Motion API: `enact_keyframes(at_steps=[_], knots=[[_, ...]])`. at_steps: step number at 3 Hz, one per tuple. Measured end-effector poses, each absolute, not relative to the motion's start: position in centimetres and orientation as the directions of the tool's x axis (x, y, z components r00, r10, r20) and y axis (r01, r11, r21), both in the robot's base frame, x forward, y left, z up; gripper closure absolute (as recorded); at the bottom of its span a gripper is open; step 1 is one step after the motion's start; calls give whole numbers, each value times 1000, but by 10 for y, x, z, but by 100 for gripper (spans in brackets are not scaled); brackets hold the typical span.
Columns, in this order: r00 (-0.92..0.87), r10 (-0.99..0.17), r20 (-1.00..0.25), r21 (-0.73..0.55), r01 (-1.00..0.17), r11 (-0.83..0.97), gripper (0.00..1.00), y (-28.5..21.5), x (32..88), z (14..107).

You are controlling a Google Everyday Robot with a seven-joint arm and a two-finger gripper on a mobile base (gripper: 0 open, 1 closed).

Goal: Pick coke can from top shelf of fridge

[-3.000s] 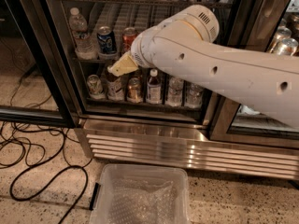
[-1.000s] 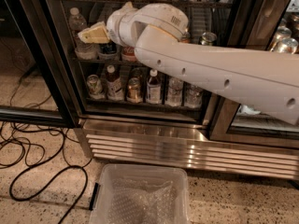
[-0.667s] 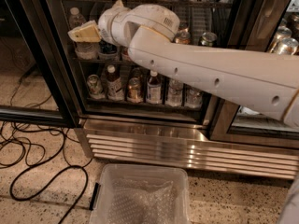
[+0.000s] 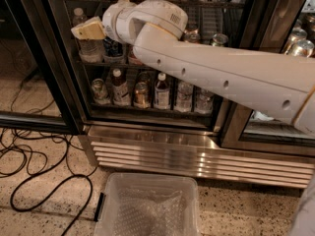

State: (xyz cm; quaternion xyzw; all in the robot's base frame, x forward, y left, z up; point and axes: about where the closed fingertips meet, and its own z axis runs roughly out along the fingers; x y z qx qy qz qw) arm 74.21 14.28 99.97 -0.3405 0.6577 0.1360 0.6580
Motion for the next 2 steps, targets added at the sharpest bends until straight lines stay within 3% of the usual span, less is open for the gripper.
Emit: enact_keyframes(at_steps=[2], knots=[[116,-272,-955,-292,-510,809,0,170,779,1028]])
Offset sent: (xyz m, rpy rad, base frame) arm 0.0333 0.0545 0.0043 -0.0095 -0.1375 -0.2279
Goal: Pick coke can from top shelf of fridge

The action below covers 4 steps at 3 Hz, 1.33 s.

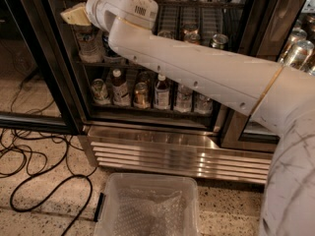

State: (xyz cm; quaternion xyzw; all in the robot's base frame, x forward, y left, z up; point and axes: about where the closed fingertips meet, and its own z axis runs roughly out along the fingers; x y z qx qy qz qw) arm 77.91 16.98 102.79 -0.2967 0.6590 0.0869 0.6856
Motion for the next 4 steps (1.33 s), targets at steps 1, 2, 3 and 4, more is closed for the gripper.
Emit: enact_keyframes(at_steps=[1,2,3,4], knots=[[116,-272,-955,-292,-510,809,0,170,779,1028],[141,-277,-950,-311,-474,824,0,169,785,1037],[141,-235,-962,-272,-400,875,11,171,795,1047],[189,-250,-950,-300,-323,897,14,171,799,1055]])
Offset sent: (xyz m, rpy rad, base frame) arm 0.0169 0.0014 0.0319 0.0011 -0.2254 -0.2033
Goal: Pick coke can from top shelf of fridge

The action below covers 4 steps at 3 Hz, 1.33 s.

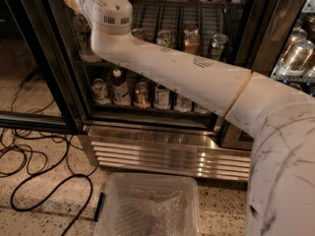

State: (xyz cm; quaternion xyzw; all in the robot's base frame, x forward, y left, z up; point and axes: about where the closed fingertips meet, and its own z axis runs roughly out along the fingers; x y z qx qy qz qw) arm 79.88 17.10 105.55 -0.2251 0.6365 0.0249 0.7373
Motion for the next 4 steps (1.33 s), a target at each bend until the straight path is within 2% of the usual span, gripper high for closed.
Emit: enact_keyframes(at_steps=[2,3,4], knots=[[263,-296,-918,-357,-225,907,33,167,800,1071],[274,-306,-912,-365,-200,909,36,164,801,1074],[273,-310,-911,-367,-189,911,34,161,802,1072]])
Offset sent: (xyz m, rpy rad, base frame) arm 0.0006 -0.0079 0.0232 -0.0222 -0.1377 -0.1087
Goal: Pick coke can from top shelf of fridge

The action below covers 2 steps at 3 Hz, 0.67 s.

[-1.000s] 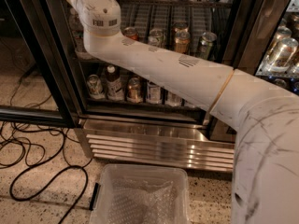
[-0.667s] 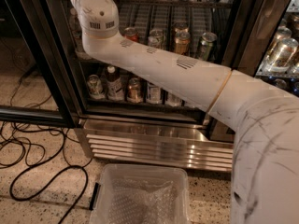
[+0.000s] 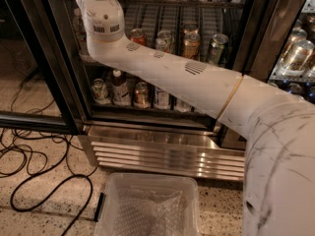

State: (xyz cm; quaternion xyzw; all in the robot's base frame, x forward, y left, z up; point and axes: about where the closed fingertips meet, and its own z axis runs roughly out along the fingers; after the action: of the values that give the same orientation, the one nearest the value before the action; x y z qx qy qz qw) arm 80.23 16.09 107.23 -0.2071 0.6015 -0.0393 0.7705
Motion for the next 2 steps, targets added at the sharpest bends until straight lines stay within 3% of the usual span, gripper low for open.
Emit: enact_keyframes(at_steps=[2], knots=[[262,-327,-908,-377,-171,910,30,149,818,1070]])
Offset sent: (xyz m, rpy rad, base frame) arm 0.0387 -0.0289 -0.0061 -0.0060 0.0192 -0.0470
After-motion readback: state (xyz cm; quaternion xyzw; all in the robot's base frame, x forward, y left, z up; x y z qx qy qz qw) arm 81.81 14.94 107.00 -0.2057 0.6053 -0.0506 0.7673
